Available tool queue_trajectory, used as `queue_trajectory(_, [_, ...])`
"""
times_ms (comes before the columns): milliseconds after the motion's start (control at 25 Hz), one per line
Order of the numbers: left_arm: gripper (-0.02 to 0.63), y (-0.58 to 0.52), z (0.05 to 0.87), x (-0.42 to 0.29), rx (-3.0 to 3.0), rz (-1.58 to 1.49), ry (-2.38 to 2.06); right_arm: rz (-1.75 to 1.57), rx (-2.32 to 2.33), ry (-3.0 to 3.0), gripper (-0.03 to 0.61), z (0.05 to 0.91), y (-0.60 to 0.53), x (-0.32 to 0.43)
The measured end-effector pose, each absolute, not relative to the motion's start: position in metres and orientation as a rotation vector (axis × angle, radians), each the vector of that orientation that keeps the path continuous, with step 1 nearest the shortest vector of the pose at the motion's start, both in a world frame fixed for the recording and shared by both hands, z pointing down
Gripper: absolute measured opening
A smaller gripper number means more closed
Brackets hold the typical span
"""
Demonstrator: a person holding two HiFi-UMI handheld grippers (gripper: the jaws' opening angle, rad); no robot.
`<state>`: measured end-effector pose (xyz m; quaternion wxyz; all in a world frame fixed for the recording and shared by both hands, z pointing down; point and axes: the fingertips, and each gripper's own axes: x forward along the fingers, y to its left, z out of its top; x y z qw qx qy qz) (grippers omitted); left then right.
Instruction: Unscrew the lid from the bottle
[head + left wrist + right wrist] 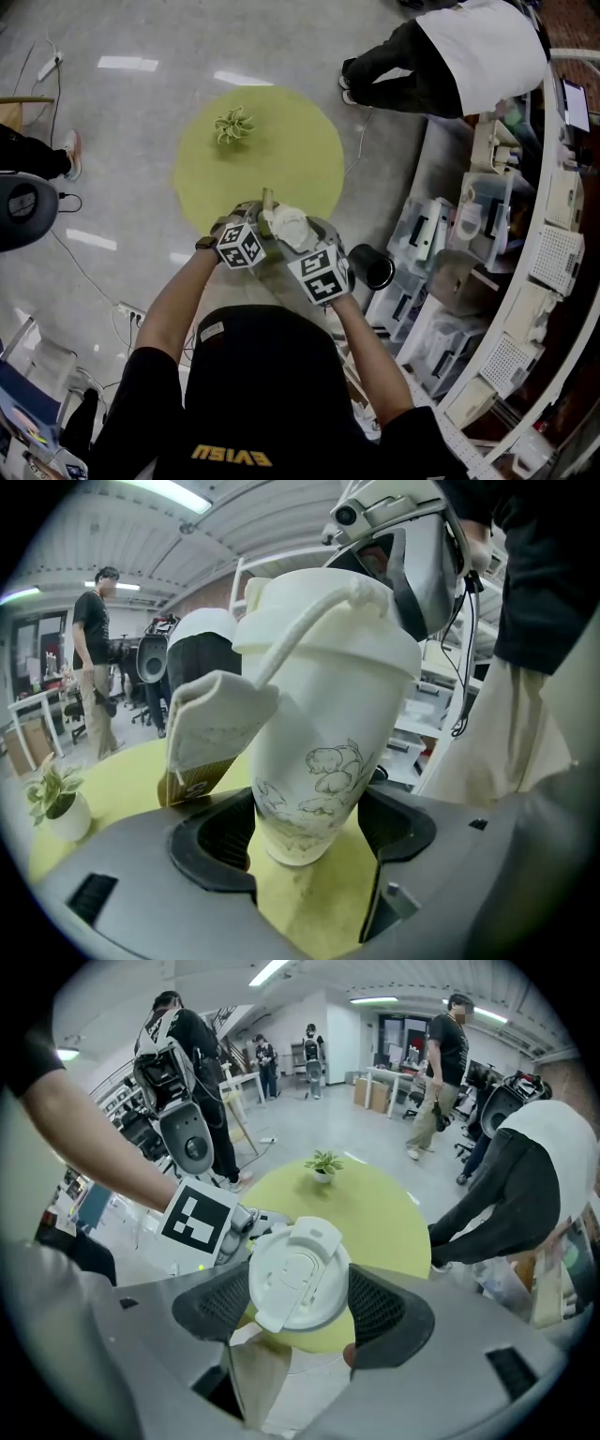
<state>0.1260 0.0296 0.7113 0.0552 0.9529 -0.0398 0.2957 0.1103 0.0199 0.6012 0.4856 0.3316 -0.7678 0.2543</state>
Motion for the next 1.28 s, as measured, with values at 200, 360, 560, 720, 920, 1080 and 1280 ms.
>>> queue_trajectory(200, [0.356, 0.0290, 0.7126, 0.1257, 2.893, 0.898, -0.117, 0.538, 0.678, -1.887, 0.325, 0.6022, 0.0197, 0.1082])
queue_trajectory(360, [0.354, 0.0296, 0.7125, 0.1258, 2.894, 0.899, -0.113, 0.494, 0.586, -1.894, 0.327, 0.6024, 0.0209, 0.1073])
queue_trajectory(560, [0.354, 0.0293, 0.7128, 0.1249, 2.895, 0.899, -0.113, 0.451, 0.526, -1.904, 0.327, 0.6020, 0.0216, 0.1054])
queue_trajectory(720, [0.354, 0.0289, 0.7146, 0.1247, 2.896, 0.902, -0.109, 0.436, 0.490, -1.906, 0.327, 0.6035, 0.0216, 0.1052])
queue_trajectory(920, [0.353, 0.0292, 0.7145, 0.1244, 2.897, 0.909, -0.104, 0.389, 0.432, -1.908, 0.327, 0.6032, 0.0229, 0.1044])
queue_trajectory(1080, [0.353, 0.0289, 0.7141, 0.1243, 2.898, 0.914, -0.103, 0.345, 0.360, -1.900, 0.327, 0.6030, 0.0242, 0.1039])
queue_trajectory(1280, [0.353, 0.0296, 0.7143, 0.1242, 2.898, 0.916, -0.101, 0.288, 0.280, -1.890, 0.327, 0.6031, 0.0258, 0.1033])
